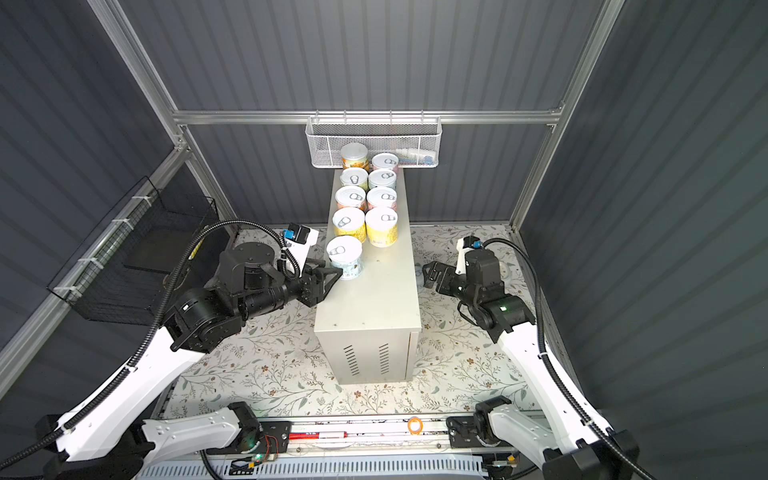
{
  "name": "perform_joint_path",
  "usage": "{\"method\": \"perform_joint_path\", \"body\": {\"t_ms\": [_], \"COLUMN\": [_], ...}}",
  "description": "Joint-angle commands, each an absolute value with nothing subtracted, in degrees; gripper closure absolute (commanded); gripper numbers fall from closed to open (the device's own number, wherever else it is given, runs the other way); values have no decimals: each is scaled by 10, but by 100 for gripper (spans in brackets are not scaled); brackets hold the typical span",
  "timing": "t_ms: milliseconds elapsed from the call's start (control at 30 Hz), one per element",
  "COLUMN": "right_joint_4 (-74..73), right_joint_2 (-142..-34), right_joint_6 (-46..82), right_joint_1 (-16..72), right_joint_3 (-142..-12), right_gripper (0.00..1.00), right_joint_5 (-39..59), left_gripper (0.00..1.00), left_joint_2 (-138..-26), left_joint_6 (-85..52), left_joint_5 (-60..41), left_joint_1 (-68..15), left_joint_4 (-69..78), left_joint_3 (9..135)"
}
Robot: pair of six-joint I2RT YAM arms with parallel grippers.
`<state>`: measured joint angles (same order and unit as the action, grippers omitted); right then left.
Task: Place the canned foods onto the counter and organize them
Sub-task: 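Open the left gripper and draw it back down beside the cabinet, then lower the right gripper onto the second pale blue floor can and grasp it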
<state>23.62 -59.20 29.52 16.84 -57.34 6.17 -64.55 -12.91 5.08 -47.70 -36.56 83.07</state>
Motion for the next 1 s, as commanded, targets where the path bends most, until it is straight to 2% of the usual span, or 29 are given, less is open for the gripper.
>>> {"method": "perform_joint_path", "body": {"t_ms": [0,233,367,433,467,500,600,800,967], "right_joint_4": [228,229,228,228,228,228,226,178,160], "right_joint_2": [-592,-593,-596,-602,-605,-610,-626,-699,-784], "right_joint_6": [292,290,283,277,274,273,266,258,255], "right_joint_1": [166,166,166,166,166,166,166,165,165], "right_joint_3": [-573,-571,-562,-559,-558,-558,-557,-565,-600], "right_gripper": [1,1,1,1,1,1,1,1,1], "right_joint_5": [68,73,68,61,60,57,46,43,56], "left_gripper": [45,45,41,31,21,2,1,1,1], "left_joint_2": [-657,-672,-667,-650,-642,-632,-602,-536,-532], "left_joint_6": [-117,-111,-111,-110,-110,-110,-133,-245,-237], "left_joint_5": [70,82,98,101,98,94,110,276,355], "left_joint_1": [-480,-480,-480,-480,-481,-481,-480,-480,-480], "left_joint_4": [-353,-356,-390,-409,-420,-434,-481,-555,-563], "left_joint_3": [830,837,846,842,840,839,831,784,761]}}
